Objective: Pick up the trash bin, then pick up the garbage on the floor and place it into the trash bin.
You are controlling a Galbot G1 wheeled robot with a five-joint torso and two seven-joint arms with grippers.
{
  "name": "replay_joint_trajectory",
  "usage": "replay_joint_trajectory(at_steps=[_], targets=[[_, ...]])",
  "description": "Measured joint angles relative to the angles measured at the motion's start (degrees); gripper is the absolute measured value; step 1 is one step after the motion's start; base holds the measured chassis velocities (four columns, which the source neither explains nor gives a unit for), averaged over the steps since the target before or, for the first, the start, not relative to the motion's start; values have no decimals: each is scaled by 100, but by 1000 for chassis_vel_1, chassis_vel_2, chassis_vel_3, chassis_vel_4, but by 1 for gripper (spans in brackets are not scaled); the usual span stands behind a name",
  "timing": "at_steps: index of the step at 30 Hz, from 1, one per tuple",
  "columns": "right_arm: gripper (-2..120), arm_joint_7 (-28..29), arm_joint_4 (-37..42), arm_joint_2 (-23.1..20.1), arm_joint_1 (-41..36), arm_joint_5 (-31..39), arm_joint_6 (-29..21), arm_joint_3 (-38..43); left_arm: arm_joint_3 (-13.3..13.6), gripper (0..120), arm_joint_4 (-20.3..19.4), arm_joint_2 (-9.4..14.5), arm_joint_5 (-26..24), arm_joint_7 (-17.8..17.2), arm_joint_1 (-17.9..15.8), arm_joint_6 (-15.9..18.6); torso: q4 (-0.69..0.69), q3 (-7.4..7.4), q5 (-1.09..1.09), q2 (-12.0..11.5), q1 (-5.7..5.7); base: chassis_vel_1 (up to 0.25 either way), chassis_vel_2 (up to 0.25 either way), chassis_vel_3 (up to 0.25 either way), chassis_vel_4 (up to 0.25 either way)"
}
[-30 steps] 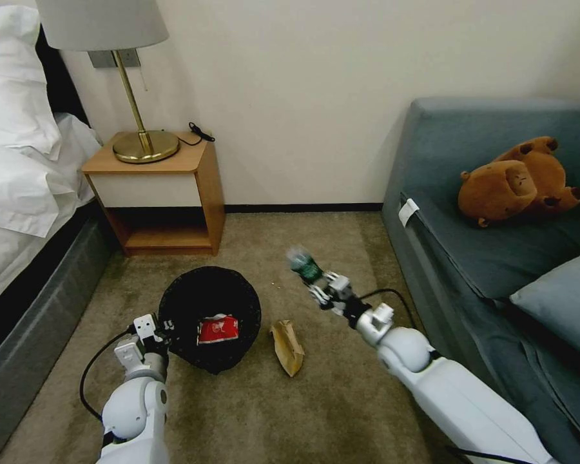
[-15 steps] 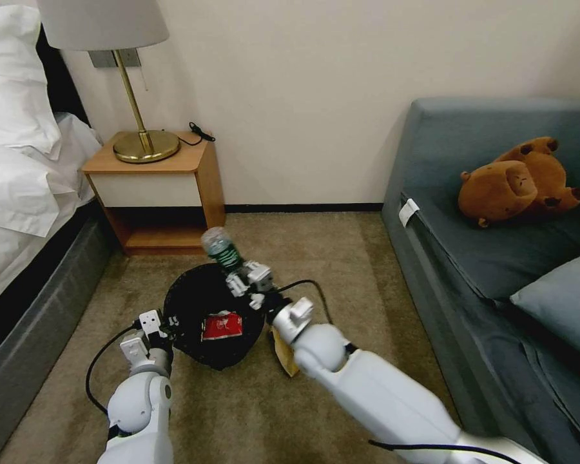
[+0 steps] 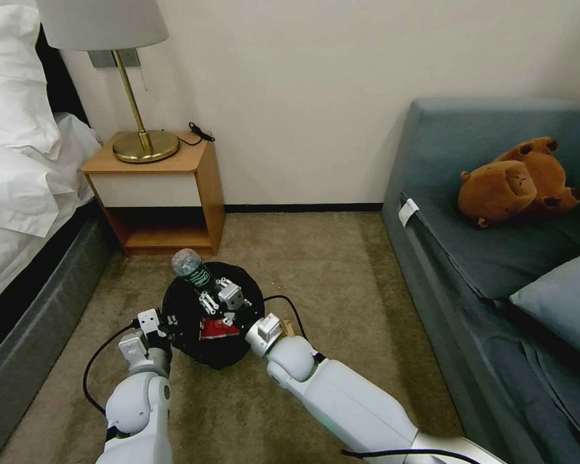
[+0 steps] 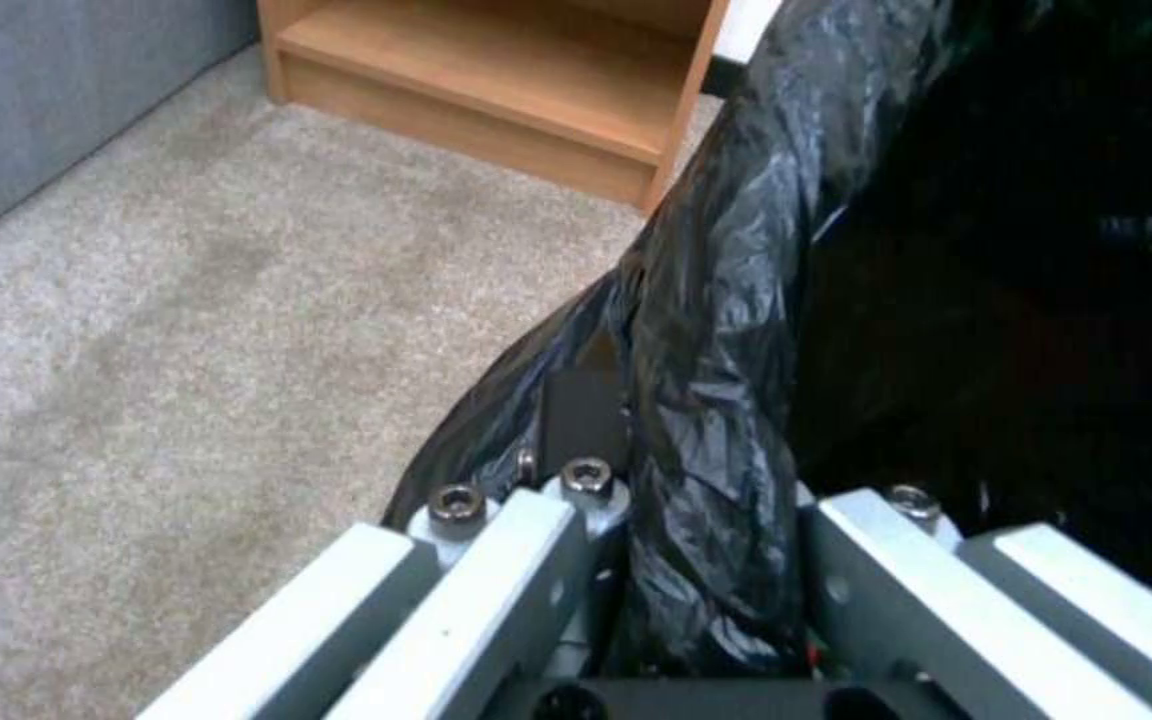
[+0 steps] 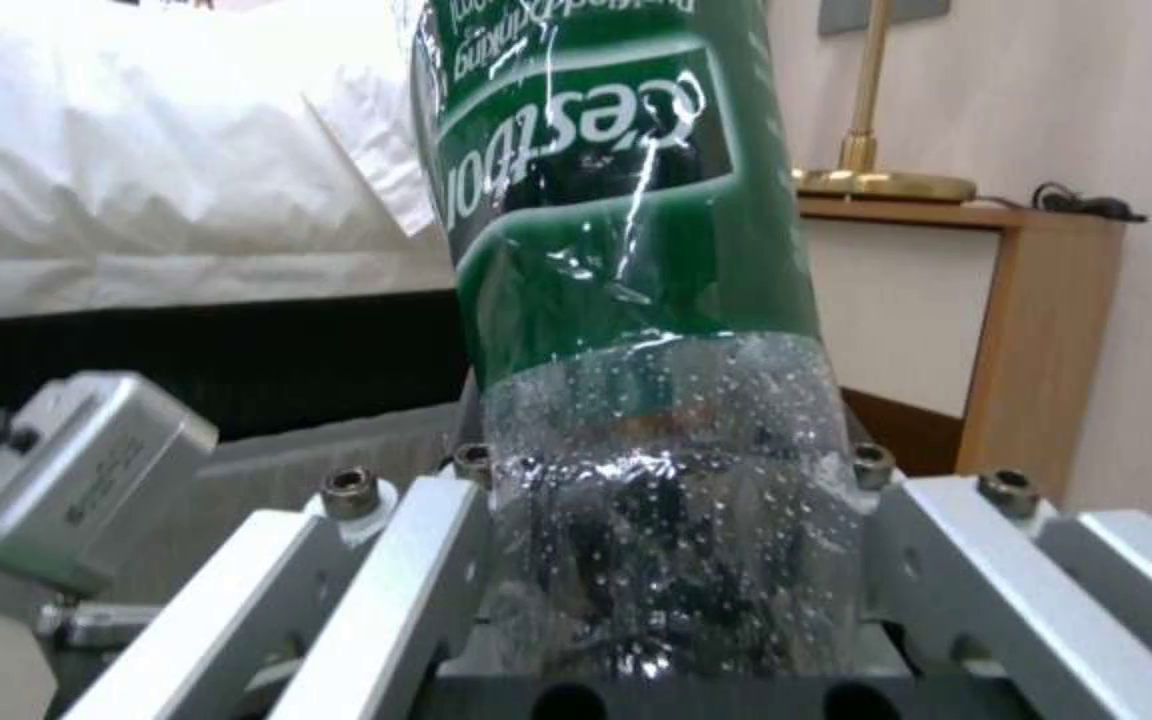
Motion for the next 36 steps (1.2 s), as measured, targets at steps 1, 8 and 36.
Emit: replay_joint_trajectory(at_steps=[1,8,36], targets=[[25,-2,-26,22,-3,-24,-6,6,3,2,-4,0,4,0,0,0,0,0,0,0,0,0,0,0,0],[43,-113,-79,57,-14,-54,-8,10,17,2,-44,0,18,0,14,0,0,0,0,0,0,0,0,0,0],[100,-137,108,-96,-87,-123,-80,89,25,2,-115,0,25,3,40,-5,0,0,1,0,0,0,0,0,0]])
